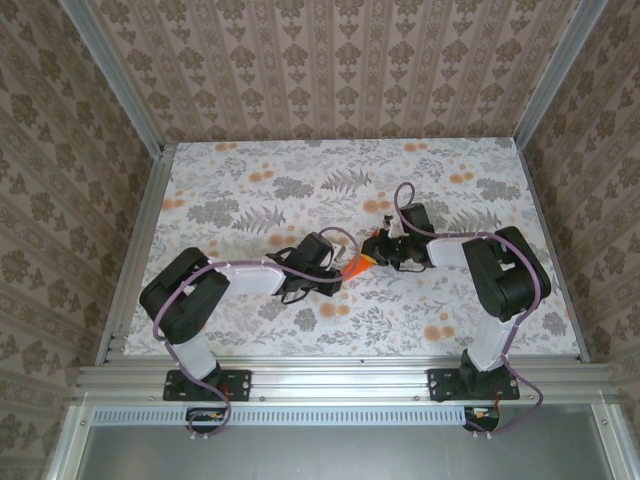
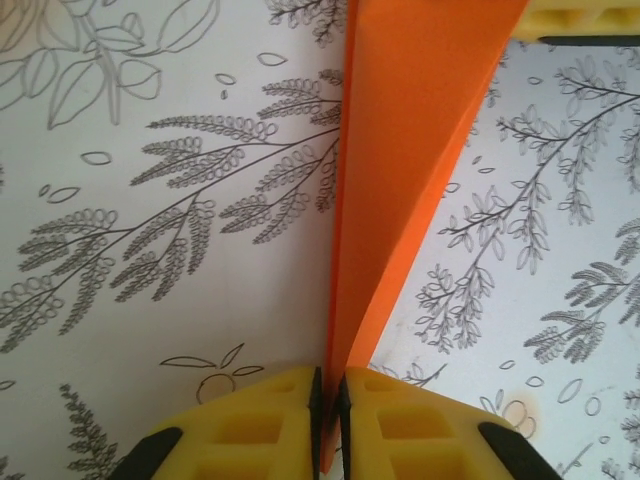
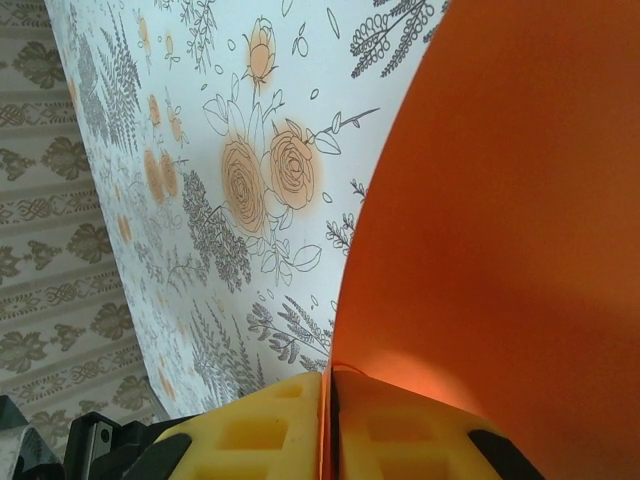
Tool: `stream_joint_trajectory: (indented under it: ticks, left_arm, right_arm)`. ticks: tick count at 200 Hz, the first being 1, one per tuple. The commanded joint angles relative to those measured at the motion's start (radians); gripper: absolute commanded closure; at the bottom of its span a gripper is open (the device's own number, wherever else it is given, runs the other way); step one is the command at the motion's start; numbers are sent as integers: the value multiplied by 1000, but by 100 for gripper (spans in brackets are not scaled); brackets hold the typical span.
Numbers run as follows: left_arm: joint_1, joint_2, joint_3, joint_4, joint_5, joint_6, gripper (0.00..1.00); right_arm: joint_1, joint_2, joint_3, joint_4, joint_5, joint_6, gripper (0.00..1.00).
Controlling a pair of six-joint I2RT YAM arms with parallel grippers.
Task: Fold a paper plane with a square sheet of paper (pick it up from the middle)
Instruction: Fold the wing for the fifth time at the center of the table.
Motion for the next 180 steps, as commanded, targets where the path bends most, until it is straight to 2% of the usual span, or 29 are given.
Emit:
stream_joint_trajectory:
  ticks: [1,44,66,89,103,134,180]
  left_arm:
    - [-11,3,21,-45,-47,40,90]
    - [-34,1,43,-102,-119,95,92]
    - [-35,-17,47,-108,-100,106,79]
    - [-21,-62,35,-84,-15,96,65]
    - [1,-94,19,-52,47,69,61]
    - [79,-130,-33,98,202,-73,59]
    - [131,-65,-6,142,265,-201,62]
  right_arm:
    - [-6,11,-9,12,-20,-6,87]
    - [-6,15,-14,-2,-23,-33,87]
    - [-5,17,-14,-11,-24,-50,87]
    - [-7,18,-6,-24,-22,-80,87]
    - [-7,21,-5,-24,-24,-99,87]
    - [-7,21,-22,-8,-28,-128,87]
    - [-9,17,-52,31,-26,-144,87]
